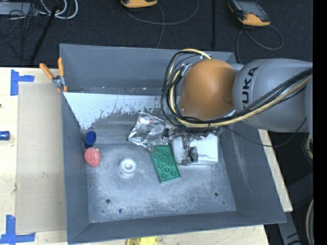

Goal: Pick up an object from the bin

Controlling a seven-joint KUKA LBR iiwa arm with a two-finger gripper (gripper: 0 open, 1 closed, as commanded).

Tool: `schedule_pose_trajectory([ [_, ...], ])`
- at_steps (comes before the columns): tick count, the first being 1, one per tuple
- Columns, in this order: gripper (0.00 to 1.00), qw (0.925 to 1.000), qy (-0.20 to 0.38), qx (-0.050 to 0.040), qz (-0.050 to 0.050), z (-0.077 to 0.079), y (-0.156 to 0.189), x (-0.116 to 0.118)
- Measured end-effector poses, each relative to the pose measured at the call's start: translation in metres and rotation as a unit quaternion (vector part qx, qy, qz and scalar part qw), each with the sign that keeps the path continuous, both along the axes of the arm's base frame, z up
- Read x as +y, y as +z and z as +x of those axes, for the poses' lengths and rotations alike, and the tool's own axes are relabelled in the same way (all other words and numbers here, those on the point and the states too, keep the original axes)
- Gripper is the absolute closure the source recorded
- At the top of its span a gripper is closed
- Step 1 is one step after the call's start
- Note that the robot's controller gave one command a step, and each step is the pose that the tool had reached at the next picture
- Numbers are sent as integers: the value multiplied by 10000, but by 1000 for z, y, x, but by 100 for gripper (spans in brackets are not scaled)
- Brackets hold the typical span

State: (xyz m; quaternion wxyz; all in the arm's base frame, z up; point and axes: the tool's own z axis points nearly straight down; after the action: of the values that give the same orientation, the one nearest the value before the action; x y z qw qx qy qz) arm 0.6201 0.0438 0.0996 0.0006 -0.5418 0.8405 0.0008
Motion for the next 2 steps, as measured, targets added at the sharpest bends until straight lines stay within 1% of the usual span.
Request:
schedule_pose_trajectory([
  [1, 0, 9825, 1860, 25, 8, 0, -31, -2],
  [2, 0, 9833, 1820, 30, 24, 0, -31, -2],
])
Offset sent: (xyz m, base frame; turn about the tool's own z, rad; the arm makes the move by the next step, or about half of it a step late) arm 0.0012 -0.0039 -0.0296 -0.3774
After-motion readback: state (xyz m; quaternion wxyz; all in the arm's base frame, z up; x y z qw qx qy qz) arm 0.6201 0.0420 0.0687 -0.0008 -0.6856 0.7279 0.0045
